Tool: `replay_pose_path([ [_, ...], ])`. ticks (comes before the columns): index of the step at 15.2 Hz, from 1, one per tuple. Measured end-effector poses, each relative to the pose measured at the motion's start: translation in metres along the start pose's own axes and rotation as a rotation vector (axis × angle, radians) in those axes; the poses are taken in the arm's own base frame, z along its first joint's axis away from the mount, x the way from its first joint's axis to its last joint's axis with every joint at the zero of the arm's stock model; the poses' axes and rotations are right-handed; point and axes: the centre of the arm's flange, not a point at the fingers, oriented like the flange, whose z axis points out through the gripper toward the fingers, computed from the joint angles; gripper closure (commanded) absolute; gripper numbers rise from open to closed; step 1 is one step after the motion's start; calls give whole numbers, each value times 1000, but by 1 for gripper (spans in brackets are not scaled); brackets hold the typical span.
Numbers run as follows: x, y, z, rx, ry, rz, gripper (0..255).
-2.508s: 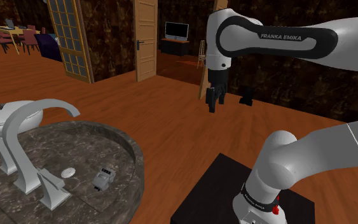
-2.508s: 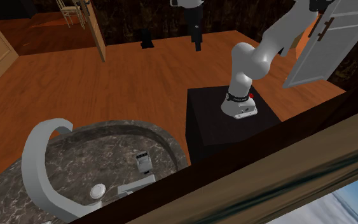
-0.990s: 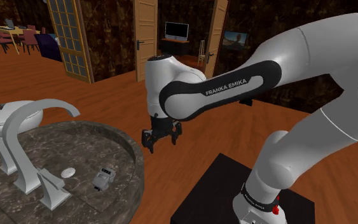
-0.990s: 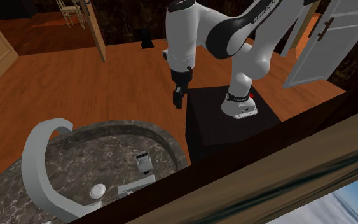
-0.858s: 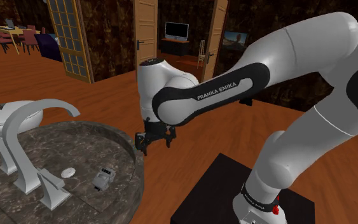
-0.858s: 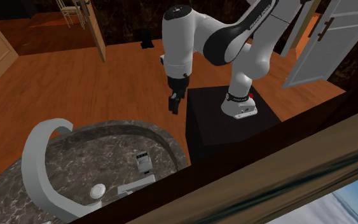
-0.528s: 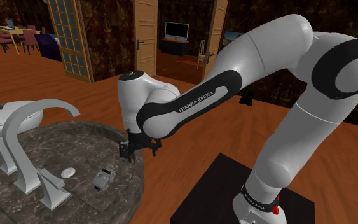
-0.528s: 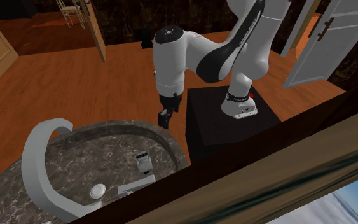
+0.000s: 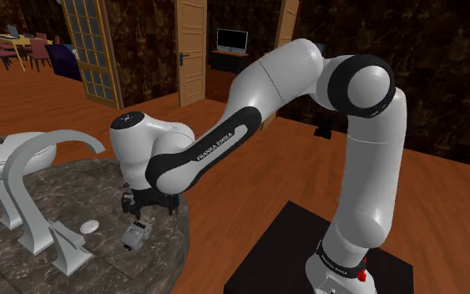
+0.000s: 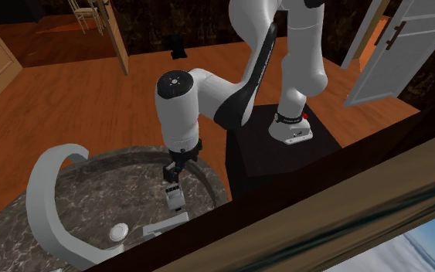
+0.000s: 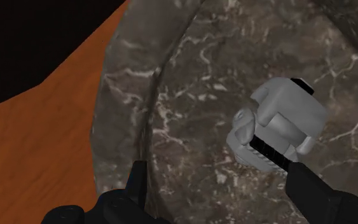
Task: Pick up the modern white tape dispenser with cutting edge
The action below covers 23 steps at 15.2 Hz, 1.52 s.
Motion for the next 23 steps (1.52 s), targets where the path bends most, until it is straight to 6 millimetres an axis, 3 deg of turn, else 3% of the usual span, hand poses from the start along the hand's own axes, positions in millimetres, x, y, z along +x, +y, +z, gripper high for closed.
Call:
replay_pose_path([
  [6,12,-56,28,0,37,105,0],
  [13,8,-62,64,-1,41,113,0],
  [14,8,-62,66,-1,41,114,255],
  [23,8,-63,67,1,43,114,255],
])
